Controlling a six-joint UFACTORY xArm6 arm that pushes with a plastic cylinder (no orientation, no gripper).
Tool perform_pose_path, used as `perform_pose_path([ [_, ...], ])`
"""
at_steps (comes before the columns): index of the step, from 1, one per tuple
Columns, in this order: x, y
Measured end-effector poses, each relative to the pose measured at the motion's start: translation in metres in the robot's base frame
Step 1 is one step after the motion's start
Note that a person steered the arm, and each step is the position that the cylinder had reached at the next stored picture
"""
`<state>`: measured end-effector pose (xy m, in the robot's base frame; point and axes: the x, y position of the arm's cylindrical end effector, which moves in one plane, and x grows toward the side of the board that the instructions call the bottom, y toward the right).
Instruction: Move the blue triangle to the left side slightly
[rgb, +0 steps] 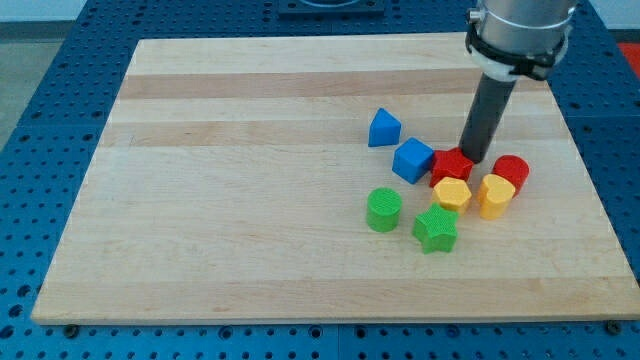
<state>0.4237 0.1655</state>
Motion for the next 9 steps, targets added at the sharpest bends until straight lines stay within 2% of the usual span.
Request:
perform_pose_path([
  [1,-0.073,0.006],
  [2,-0.127,-0.019],
  [3,-0.127,-0.063],
  [6,-0.109,-0.110],
  [7,-0.103,-0.110],
  [8,-0.041,-0.046],
  [9,-0.029,-0.039],
])
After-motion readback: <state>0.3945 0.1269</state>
